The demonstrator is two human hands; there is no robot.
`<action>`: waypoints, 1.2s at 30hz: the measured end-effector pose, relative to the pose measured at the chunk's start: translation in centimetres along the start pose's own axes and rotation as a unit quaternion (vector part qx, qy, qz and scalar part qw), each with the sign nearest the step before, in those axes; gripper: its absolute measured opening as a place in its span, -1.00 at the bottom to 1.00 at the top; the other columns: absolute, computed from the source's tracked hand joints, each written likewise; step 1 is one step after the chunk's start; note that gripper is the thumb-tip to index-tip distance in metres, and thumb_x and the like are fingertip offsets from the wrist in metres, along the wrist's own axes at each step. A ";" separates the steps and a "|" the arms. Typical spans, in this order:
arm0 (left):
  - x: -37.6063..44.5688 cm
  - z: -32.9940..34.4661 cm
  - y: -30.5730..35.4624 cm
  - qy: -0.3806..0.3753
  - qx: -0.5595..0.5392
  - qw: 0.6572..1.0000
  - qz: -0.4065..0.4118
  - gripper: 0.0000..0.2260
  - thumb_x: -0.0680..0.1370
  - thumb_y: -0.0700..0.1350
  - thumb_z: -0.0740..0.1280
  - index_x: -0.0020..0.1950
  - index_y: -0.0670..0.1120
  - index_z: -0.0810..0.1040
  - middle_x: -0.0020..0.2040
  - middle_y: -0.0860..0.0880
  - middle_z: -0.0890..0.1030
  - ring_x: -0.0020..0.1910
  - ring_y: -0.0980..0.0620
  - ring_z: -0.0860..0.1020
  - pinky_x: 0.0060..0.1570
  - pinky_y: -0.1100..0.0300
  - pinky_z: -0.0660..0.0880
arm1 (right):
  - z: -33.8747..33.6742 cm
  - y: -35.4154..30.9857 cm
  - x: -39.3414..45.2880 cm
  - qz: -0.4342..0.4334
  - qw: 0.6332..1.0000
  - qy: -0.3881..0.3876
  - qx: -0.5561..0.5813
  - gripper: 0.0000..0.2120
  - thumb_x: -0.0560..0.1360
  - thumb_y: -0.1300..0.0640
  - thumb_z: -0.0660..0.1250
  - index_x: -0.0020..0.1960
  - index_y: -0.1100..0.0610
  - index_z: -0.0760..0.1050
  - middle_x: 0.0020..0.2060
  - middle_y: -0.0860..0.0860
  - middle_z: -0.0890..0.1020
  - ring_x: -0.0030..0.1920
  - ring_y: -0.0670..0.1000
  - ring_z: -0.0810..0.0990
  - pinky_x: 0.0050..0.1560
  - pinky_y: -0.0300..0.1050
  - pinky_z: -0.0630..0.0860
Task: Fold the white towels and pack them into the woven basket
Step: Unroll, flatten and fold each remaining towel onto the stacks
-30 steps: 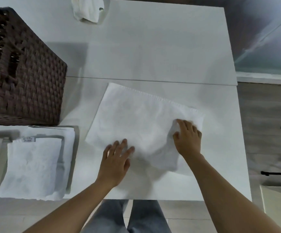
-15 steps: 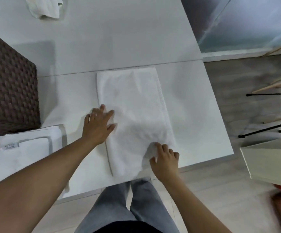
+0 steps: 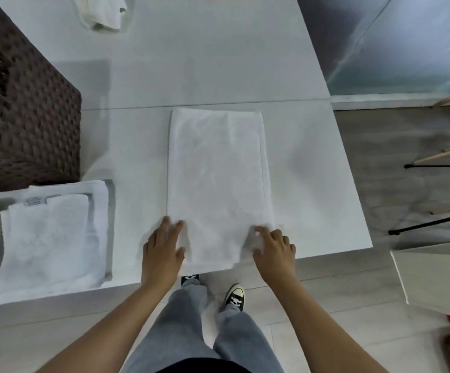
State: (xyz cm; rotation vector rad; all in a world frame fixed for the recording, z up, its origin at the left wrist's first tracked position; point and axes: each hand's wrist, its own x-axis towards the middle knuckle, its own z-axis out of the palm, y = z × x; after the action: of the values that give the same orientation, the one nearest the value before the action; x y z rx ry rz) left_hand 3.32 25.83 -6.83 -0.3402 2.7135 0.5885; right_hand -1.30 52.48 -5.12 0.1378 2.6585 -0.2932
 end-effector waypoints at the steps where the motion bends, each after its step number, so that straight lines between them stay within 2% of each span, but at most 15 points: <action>1: -0.6 0.1 0.3 0.019 -0.024 0.999 -0.037 -0.40 0.59 -0.11 0.36 0.59 0.10 0.22 0.59 -0.06 0.22 0.49 -0.15 0.30 0.41 -0.05 0.31 | 0.1 0.5 -0.1 0.009 1.000 0.004 0.006 -0.49 0.51 0.10 0.38 0.42 -0.10 0.37 0.18 0.05 0.51 0.17 0.14 0.50 0.13 0.03 0.40; 5: -2.0 0.7 1.0 0.024 -0.153 0.982 -0.110 -0.44 0.60 -0.16 0.33 0.55 0.14 0.27 0.27 -0.01 0.50 0.20 -0.13 0.49 0.22 0.02 0.43 | 0.1 2.1 -0.2 0.051 0.990 -0.005 0.130 -0.49 0.50 0.17 0.38 0.39 -0.02 0.34 0.13 0.09 0.42 0.05 0.16 0.48 -0.03 -0.02 0.40; 8: -2.2 1.0 1.3 -0.002 -0.344 0.925 -0.162 -0.55 0.64 -0.16 0.28 0.44 0.27 0.36 0.22 0.11 0.53 0.10 -0.04 0.59 0.23 0.03 0.52 | -0.2 2.5 0.4 0.137 0.945 -0.020 0.298 -0.56 0.48 0.22 0.32 0.32 0.01 0.33 0.08 0.07 0.44 -0.08 0.14 0.56 -0.21 -0.08 0.44; 10: -2.6 1.1 1.6 0.006 -0.406 0.893 -0.194 -0.64 0.67 -0.16 0.22 0.36 0.24 0.46 0.08 -0.02 0.58 -0.12 -0.03 0.62 0.13 -0.02 0.59 | -0.1 2.9 0.8 0.179 0.908 -0.012 0.379 -0.63 0.52 0.14 0.36 0.29 0.07 0.37 0.03 0.08 0.56 -0.10 0.09 0.60 -0.24 -0.10 0.49; 12: -3.4 0.9 1.9 0.005 -0.423 0.883 -0.201 -0.70 0.69 -0.19 0.18 0.28 0.14 0.54 0.01 -0.14 0.59 -0.22 -0.04 0.62 0.00 -0.01 0.60 | -0.2 3.5 1.3 0.200 0.886 -0.006 0.419 -0.67 0.56 0.06 0.40 0.25 0.12 0.42 -0.06 -0.03 0.58 -0.05 0.05 0.58 -0.15 -0.12 0.47; 15: -5.4 1.2 1.9 0.008 -0.403 0.893 -0.200 -0.72 0.68 -0.22 0.18 0.21 0.10 0.59 -0.02 -0.09 0.60 -0.23 -0.03 0.63 -0.03 0.04 0.61 | -0.3 4.4 1.5 0.192 0.892 -0.044 0.408 -0.66 0.56 0.05 0.42 0.26 0.20 0.53 -0.08 0.01 0.60 -0.02 0.06 0.58 -0.04 -0.12 0.48; 18: -7.6 2.3 1.8 0.012 -0.405 0.888 -0.217 -0.74 0.67 -0.22 0.21 0.19 0.09 0.59 -0.01 -0.10 0.59 -0.25 -0.01 0.63 -0.09 0.11 0.60 | 0.0 5.2 0.1 0.180 0.886 -0.081 0.419 -0.63 0.56 0.08 0.43 0.10 0.43 0.59 -0.19 0.24 0.61 -0.16 0.06 0.48 -0.10 -0.14 0.39; 19: -8.5 2.6 1.9 0.012 -0.402 0.888 -0.223 -0.74 0.67 -0.22 0.22 0.18 0.10 0.59 0.00 -0.09 0.60 -0.26 -0.01 0.64 -0.09 0.09 0.60 | 0.3 5.5 -0.5 0.179 0.884 -0.091 0.423 -0.63 0.55 0.08 0.44 0.03 0.45 0.58 -0.24 0.21 0.57 -0.20 0.05 0.44 -0.14 -0.14 0.35; 22: -11.2 3.8 2.2 0.015 -0.397 0.885 -0.244 -0.75 0.66 -0.22 0.24 0.18 0.10 0.60 0.02 -0.07 0.61 -0.27 -0.01 0.64 -0.07 0.01 0.62 | 1.1 6.4 -2.5 0.169 0.877 -0.118 0.435 -0.73 0.55 0.05 0.43 -0.21 0.21 0.52 -0.35 0.05 0.45 -0.28 0.03 0.38 -0.22 -0.13 0.32; 24: -13.0 4.4 2.3 0.016 -0.395 0.882 -0.255 -0.74 0.65 -0.23 0.25 0.14 0.10 0.61 -0.04 -0.09 0.64 -0.28 -0.03 0.65 -0.11 -0.04 0.63 | 1.9 7.3 -3.9 0.158 0.869 -0.123 0.452 -0.73 0.54 0.09 0.41 -0.26 0.13 0.42 -0.36 0.04 0.39 -0.27 0.04 0.36 -0.17 -0.09 0.36; 26: -14.7 4.8 2.5 0.014 -0.398 0.879 -0.263 -0.74 0.63 -0.24 0.28 0.08 0.11 0.63 -0.07 -0.10 0.67 -0.24 -0.06 0.67 -0.18 0.08 0.63 | 2.4 8.1 -5.3 0.152 0.860 -0.119 0.473 -0.80 0.50 0.11 0.40 -0.23 0.13 0.43 -0.35 0.05 0.39 -0.24 0.05 0.38 -0.13 -0.01 0.42; 29: -16.9 4.8 2.9 0.013 -0.420 0.865 -0.275 -0.76 0.59 -0.29 0.33 0.00 0.03 0.68 -0.16 -0.06 0.70 -0.25 -0.02 0.66 -0.22 0.28 0.55 | 2.8 9.5 -6.7 0.162 0.834 -0.102 0.518 -0.87 0.43 0.19 0.43 -0.20 0.14 0.48 -0.27 0.09 0.56 -0.21 0.08 0.51 -0.13 0.07 0.52; 31: -17.9 4.2 3.2 -0.014 -0.449 0.850 -0.277 -0.77 0.55 -0.32 0.37 -0.01 -0.01 0.71 -0.17 -0.05 0.73 -0.24 0.04 0.66 -0.15 0.24 0.56 | 2.3 10.2 -7.3 0.161 0.811 -0.092 0.555 -0.86 0.50 0.32 0.41 -0.02 0.14 0.52 -0.13 0.16 0.67 -0.17 0.11 0.60 -0.13 0.04 0.60; 33: -18.7 3.2 3.3 -0.057 -0.469 0.845 -0.249 -0.73 0.52 -0.34 0.41 0.08 0.00 0.69 -0.07 -0.02 0.74 -0.08 0.05 0.69 -0.04 0.19 0.58 | 1.2 10.6 -7.8 0.153 0.770 -0.095 0.612 -0.74 0.54 0.39 0.37 0.16 0.12 0.53 -0.07 0.19 0.69 -0.19 0.12 0.62 -0.19 -0.02 0.64; 36: -18.7 1.1 3.6 -0.048 -0.460 0.861 -0.209 -0.72 0.51 -0.36 0.43 0.11 -0.02 0.67 -0.05 -0.02 0.75 -0.03 0.03 0.69 -0.04 0.27 0.57 | -1.2 10.7 -7.8 0.142 0.716 -0.115 0.674 -0.78 0.56 0.41 0.34 0.10 0.16 0.62 -0.06 0.13 0.68 -0.25 0.09 0.57 -0.23 -0.13 0.63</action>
State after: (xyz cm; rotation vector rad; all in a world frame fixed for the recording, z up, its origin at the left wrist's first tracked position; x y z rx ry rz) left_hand 19.60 32.40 0.56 -1.0503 1.9612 1.6609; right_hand 6.68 62.80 -2.48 0.8554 1.5912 -1.8993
